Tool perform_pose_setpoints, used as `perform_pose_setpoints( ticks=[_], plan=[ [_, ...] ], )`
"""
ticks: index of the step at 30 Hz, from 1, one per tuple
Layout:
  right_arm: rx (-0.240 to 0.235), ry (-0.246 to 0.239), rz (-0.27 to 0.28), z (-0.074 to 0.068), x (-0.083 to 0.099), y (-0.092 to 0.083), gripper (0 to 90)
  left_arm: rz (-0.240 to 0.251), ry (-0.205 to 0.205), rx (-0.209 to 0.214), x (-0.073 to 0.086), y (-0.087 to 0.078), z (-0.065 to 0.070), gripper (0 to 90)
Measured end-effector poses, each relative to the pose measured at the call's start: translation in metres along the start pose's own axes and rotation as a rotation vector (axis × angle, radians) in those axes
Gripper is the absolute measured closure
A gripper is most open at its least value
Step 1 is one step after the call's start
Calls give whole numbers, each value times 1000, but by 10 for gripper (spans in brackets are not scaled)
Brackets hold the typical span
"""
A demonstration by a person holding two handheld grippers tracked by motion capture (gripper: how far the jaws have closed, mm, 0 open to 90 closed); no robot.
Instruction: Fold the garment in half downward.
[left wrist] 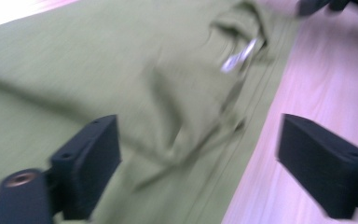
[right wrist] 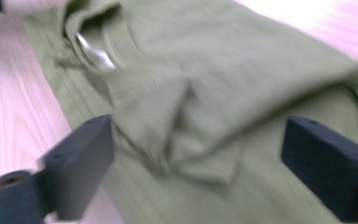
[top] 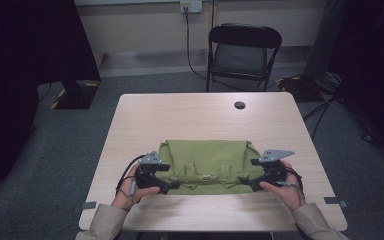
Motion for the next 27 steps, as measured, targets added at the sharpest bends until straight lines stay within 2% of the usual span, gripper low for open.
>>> perform_pose_setpoints(
  ticks=[2, 4, 6, 7, 9, 10, 13, 15, 17, 21, 22, 23, 24, 25, 26, 27],
  plan=[
    [-28, 11, 1, -5, -8, 6, 199, 6, 46, 9, -8, 8, -3, 213],
    [-74, 29, -3, -9, -13, 13, 319, 11, 58, 22, -15, 16, -6, 248],
    [-95, 36, -26, -11, -14, 20, 349, -24, 62, 16, -15, 23, -11, 280],
    [-106, 41, -34, -12, -14, 24, 407, -38, 58, 28, -14, 26, -12, 340],
    [-124, 65, -43, -12, -13, 29, 450, -39, 61, 35, -13, 31, -14, 404],
    [-139, 76, -44, -13, -12, 31, 488, -61, 52, 39, -10, 33, -15, 458],
    [-182, 72, -62, -19, -9, 31, 637, -69, 24, 82, -6, 33, -10, 592],
    [-206, 57, -40, -23, -11, 27, 716, -65, 47, 100, -8, 30, -4, 645],
    [-243, 37, -19, -30, -13, 18, 745, -62, 58, 145, -9, 24, 7, 677],
    [-287, -38, -14, -45, -11, -1, 714, -74, 74, 193, -3, 13, 26, 641],
    [-305, -49, -12, -49, -9, -6, 685, -78, 71, 204, 0, 10, 29, 626],
    [-317, -55, -12, -52, -7, -10, 619, -81, 76, 208, 2, 7, 32, 598],
    [-314, -55, -8, -53, -6, -14, 582, -66, 77, 210, 3, 4, 33, 564],
    [-325, -58, 2, -54, -5, -18, 570, -47, 68, 204, 3, 1, 33, 525],
    [-317, -55, 9, -54, -5, -21, 497, -41, 54, 183, 3, -1, 30, 459],
    [-280, -51, 5, -49, -5, -22, 382, -40, 34, 148, 4, -4, 25, 373]
  ],
)
Point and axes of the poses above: each handheld gripper's, and its own axes: y roughly forward along the jaws, x roughly out of its underside, z roughly to its right, the point moved 10 cm from there along y, roughly forward along the jaws, and after that the axes turned 10 degrees about x, right-handed, at the moved point
